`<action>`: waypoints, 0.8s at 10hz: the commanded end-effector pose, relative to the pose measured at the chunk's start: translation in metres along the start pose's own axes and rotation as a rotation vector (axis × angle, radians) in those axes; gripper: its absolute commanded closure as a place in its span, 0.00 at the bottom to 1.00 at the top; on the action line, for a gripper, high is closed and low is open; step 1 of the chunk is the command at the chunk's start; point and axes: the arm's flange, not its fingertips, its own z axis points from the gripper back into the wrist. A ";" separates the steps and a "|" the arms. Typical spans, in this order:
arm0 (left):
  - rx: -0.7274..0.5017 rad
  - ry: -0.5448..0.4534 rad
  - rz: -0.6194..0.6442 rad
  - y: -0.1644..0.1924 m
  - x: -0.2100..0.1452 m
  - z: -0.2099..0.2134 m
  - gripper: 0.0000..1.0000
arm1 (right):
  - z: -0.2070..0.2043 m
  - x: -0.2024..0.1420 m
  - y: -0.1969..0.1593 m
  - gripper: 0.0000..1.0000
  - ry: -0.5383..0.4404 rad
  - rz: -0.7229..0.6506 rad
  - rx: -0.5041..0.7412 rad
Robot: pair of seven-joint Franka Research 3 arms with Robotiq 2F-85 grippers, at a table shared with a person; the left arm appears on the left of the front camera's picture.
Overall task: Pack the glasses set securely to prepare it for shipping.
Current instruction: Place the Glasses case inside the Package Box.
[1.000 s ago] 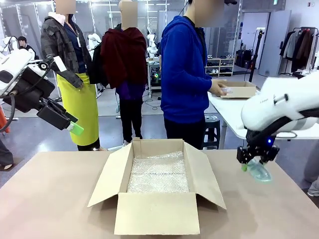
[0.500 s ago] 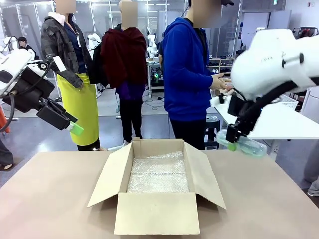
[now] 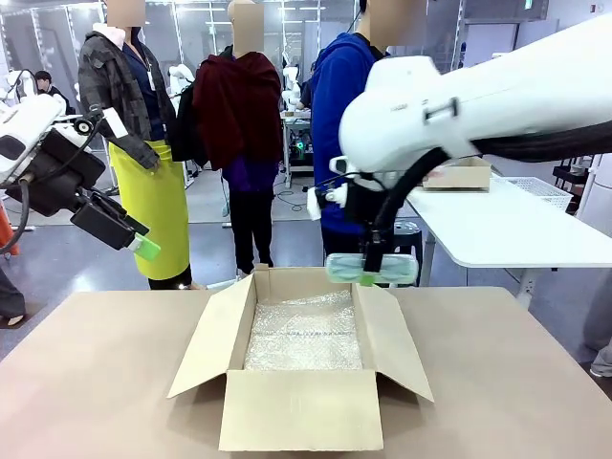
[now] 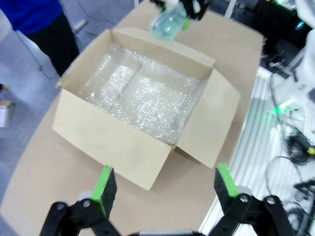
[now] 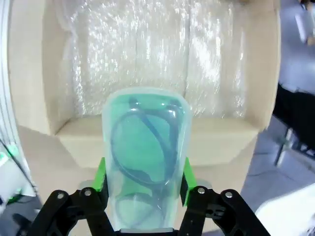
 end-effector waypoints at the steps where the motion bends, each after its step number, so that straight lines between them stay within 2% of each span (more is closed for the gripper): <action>1: -0.024 -0.012 -0.016 0.002 0.000 0.003 0.00 | -0.002 0.033 -0.042 0.67 0.047 0.086 -0.005; 2: -0.024 -0.012 -0.016 0.002 0.000 0.003 0.00 | -0.016 0.054 -0.055 0.67 0.044 0.104 -0.030; 4: -0.024 -0.012 -0.016 0.002 0.000 0.003 0.00 | -0.049 0.077 -0.078 0.67 0.035 0.128 0.015; 8: -0.024 -0.012 -0.016 0.002 0.000 0.003 0.00 | -0.120 0.089 -0.107 0.67 -0.018 0.072 0.031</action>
